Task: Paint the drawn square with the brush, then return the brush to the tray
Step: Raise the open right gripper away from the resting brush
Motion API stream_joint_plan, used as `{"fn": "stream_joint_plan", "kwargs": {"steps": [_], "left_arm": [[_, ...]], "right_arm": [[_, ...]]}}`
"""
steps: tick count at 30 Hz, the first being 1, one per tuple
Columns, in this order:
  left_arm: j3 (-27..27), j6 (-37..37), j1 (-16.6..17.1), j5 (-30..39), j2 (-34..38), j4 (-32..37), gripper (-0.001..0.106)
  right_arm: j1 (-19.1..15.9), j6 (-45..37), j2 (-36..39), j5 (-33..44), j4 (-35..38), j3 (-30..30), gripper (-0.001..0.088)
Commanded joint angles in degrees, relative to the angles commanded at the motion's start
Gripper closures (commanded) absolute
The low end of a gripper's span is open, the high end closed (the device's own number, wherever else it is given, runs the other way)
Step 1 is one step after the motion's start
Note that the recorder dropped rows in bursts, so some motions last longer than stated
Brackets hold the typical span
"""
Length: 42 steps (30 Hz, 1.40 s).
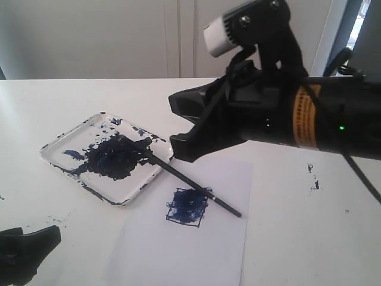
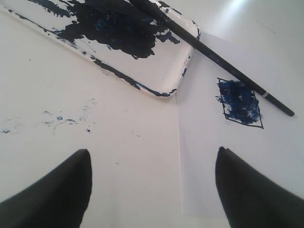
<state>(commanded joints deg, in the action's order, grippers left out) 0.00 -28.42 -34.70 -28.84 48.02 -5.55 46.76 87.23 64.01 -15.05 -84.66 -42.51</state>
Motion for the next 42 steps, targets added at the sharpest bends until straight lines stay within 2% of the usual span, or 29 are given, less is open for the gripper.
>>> {"fn": "stream_joint_plan", "kwargs": {"steps": [10, 20, 42], "left_arm": [[0.0, 0.2, 0.0, 0.0, 0.0, 0.0, 0.030], [0.0, 0.1, 0.0, 0.0, -0.5, 0.0, 0.030], [0.0, 0.1, 0.0, 0.0, -21.2, 0.0, 0.030]], "right_arm": [[0.0, 1.6, -8.9, -2.3, 0.0, 7.5, 0.0868], [0.0, 2.9, -10.2, -2.8, 0.0, 14.5, 0.0868], [0.0, 3.0, -10.2, -2.8, 0.0, 19.1, 0.0868]]}}
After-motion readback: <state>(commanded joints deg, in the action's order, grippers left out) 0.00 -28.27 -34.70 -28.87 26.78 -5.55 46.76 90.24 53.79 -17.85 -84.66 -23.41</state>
